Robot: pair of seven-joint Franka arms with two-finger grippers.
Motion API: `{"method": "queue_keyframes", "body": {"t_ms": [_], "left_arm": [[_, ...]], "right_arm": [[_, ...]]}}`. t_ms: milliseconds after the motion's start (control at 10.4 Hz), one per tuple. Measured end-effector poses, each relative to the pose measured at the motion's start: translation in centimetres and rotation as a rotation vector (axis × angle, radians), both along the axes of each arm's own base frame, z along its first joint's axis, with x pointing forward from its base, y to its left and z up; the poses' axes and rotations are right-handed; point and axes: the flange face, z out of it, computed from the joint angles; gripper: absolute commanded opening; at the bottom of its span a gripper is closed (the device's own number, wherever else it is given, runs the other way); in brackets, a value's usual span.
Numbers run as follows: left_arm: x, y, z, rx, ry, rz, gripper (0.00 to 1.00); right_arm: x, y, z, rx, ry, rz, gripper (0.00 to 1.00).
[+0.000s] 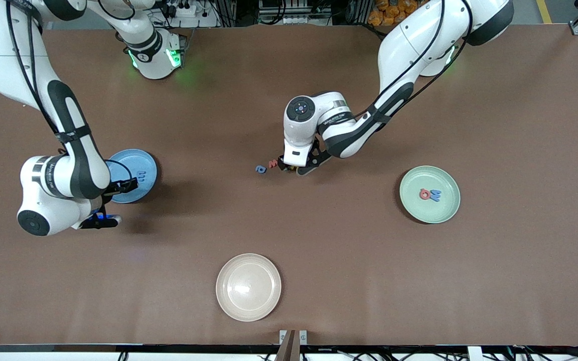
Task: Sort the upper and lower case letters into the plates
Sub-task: 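Release the m into the blue plate while the left gripper lowers, then grasp the yellow H with the left gripper while the right gripper returns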
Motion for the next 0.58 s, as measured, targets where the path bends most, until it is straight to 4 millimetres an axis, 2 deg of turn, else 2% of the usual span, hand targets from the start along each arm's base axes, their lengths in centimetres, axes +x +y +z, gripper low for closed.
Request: {"method": "queue_keyframes", "body": {"t_ms": [192, 289, 577], "left_arm": [[0.3, -0.1, -0.1, -0.004, -0.004, 0.001, 1.00], [0.3, -0.1, -0.7, 0.000, -0.013, -0.007, 1.00], [0.4, -0.2, -0.8, 0.001, -0.026, -0.016, 1.00]], "right_arm": [[0.1, 2.0, 0.1, 0.003, 0.002, -0.053, 0.94], [0.1, 4.1, 0.1, -0.013, 0.006, -0.091, 0.94], [0.1, 8.3, 0.2, -0.032, 0.002, -0.163, 0.94]]}}
